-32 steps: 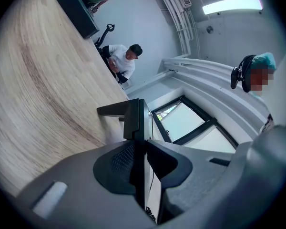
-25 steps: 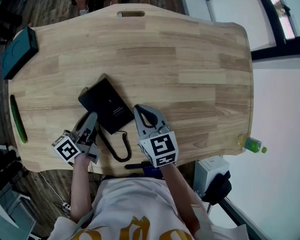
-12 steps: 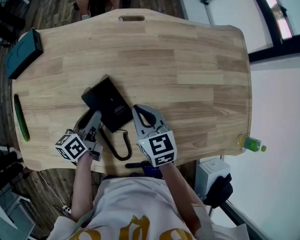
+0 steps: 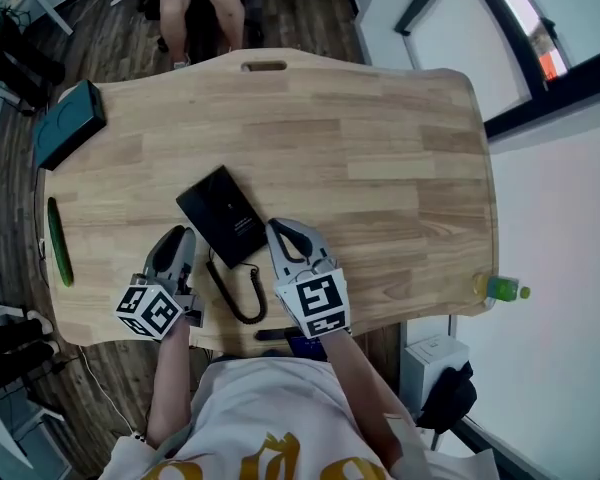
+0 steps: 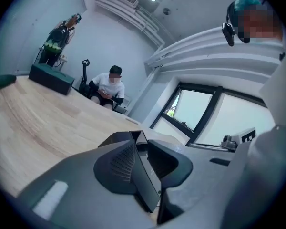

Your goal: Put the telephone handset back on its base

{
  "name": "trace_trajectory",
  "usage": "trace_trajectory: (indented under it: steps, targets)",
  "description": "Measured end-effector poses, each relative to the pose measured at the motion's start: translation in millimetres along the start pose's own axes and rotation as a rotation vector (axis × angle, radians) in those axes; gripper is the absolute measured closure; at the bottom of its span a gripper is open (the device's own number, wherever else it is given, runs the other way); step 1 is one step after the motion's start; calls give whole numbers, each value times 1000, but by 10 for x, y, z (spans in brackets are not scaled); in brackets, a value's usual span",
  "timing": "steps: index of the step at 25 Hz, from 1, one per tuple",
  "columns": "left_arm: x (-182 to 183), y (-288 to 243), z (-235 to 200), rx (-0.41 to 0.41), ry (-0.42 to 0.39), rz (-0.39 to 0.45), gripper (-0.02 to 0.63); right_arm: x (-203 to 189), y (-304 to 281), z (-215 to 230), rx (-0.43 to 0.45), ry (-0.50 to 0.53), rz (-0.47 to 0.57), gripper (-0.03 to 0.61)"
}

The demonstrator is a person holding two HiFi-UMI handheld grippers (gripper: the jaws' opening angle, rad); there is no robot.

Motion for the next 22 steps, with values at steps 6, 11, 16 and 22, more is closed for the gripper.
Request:
trace_trajectory:
  steps: [6, 11, 16, 22]
  targets:
    - [267, 94, 361, -54, -235, 30, 611, 204, 165, -20, -23, 30, 60, 574]
    - [320, 194, 588, -80, -391, 27, 611, 347, 304, -92, -31, 49, 105, 574]
    - [423, 341, 694, -107, -354, 90, 611, 457, 425, -190, -35, 62, 149, 574]
    - [423, 509, 753, -95, -385, 124, 611, 465, 570, -329, -37, 69, 181, 574]
Point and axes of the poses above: the fingertips, and each gripper's own axes: y backward along the fingers, z to its right, x out of its top, the point moved 3 cm from there along y, backward along the fingers, and after that the axes turned 6 degrees about z, right-handed, at the moved point
